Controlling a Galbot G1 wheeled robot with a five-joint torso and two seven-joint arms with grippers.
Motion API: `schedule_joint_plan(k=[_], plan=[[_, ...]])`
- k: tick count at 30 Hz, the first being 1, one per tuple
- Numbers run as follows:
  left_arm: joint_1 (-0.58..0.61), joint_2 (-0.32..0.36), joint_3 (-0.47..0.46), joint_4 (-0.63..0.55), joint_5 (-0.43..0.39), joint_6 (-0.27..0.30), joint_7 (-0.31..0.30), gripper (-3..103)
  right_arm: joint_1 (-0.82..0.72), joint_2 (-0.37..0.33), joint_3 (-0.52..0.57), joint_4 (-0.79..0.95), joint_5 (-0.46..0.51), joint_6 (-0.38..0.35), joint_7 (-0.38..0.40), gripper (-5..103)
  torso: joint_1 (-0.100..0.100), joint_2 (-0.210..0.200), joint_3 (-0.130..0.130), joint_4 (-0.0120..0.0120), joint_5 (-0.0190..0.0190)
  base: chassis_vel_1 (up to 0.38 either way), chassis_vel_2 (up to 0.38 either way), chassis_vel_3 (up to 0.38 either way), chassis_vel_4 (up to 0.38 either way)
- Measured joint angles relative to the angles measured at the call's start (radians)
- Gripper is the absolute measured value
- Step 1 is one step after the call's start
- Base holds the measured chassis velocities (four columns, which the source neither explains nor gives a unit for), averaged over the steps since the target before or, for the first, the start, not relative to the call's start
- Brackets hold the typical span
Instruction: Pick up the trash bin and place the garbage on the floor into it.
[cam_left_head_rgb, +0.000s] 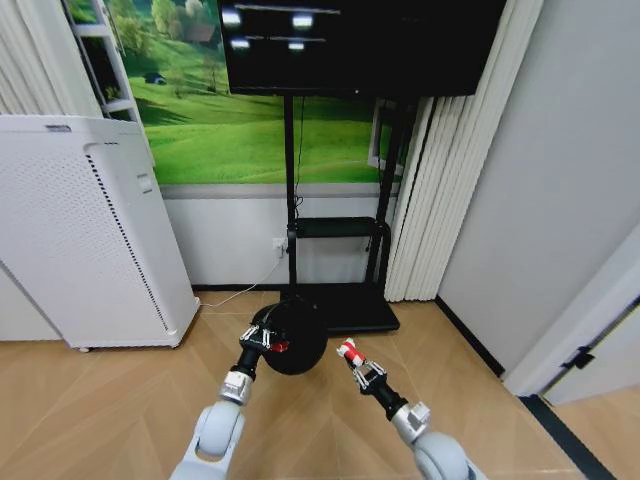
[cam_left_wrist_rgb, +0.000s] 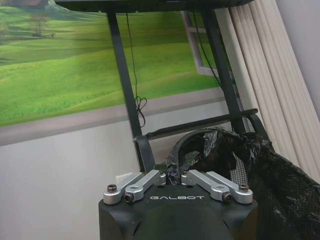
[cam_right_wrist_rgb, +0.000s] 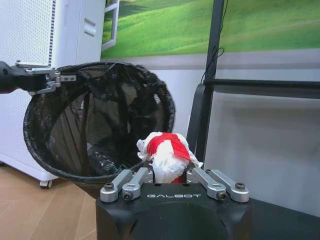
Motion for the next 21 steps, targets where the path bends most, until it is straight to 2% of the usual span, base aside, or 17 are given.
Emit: schedule_joint_plan(k=[11,21], plan=[[-0.021,-0.031,0.038,0.071,0.039,-0.013,-0.002,7,0.069,0.009,-0.05,-0.035,0.006,-0.009,0.017,25,0.0,0.0,0.0,0.0,-0.0001,0.0,0.0,0.0,0.0],[-0.03,-0.052,0.062,0.085,0.059,-0.013,-0.003,7,0.125,0.017,-0.1,-0.064,0.003,-0.011,0.024,25,0.0,0.0,0.0,0.0001,0.0,0.0,0.0,0.0,0.0]])
